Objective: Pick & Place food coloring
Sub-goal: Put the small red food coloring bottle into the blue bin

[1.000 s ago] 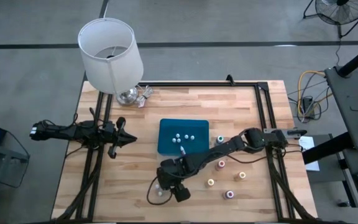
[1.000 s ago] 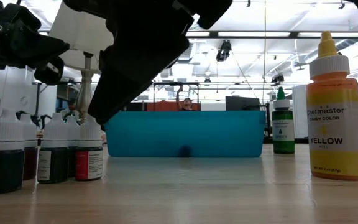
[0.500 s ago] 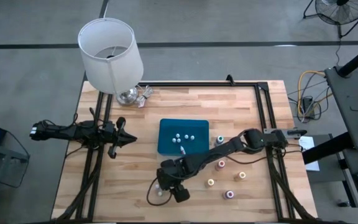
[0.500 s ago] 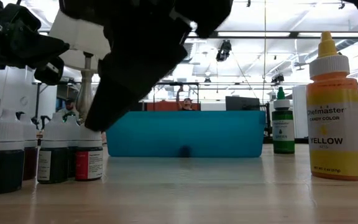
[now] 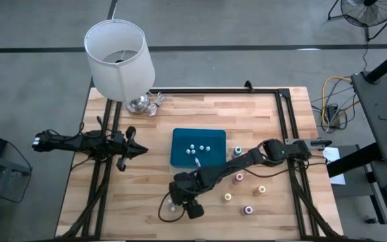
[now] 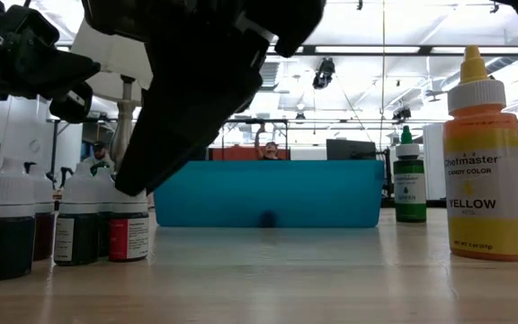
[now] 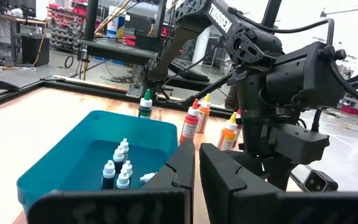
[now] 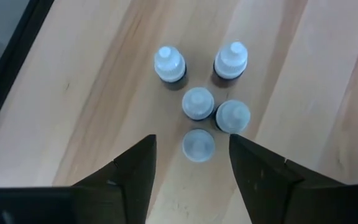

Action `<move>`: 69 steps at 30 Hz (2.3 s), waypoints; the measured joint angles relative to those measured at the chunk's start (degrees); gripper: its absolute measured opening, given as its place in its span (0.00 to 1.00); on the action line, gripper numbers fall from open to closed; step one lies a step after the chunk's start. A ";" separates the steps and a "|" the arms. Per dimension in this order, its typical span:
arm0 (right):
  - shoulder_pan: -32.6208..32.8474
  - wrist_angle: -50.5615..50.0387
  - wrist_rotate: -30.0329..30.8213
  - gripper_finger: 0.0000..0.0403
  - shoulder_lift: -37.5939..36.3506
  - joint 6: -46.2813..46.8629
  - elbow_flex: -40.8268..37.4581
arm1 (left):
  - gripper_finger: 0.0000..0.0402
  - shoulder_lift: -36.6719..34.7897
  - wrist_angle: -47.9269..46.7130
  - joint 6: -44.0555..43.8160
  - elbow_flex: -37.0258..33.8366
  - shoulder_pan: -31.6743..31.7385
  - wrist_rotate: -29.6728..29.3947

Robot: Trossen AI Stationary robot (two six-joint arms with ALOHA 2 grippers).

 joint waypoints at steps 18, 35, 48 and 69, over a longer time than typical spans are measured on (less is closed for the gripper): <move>-0.07 0.33 0.34 0.33 0.42 2.45 -0.46 | 0.00 0.00 -0.02 0.00 -0.02 0.00 0.00; -0.10 0.29 1.63 0.02 0.50 2.25 -1.09 | 0.00 0.00 -0.02 0.00 0.00 0.02 0.00; -0.13 -0.20 1.57 0.04 -0.49 3.54 -1.09 | 0.00 0.00 -0.01 0.00 -0.01 0.02 0.01; -0.02 0.76 0.96 0.37 -1.95 3.09 -0.05 | 0.00 -0.01 -0.02 -0.02 0.00 0.01 0.02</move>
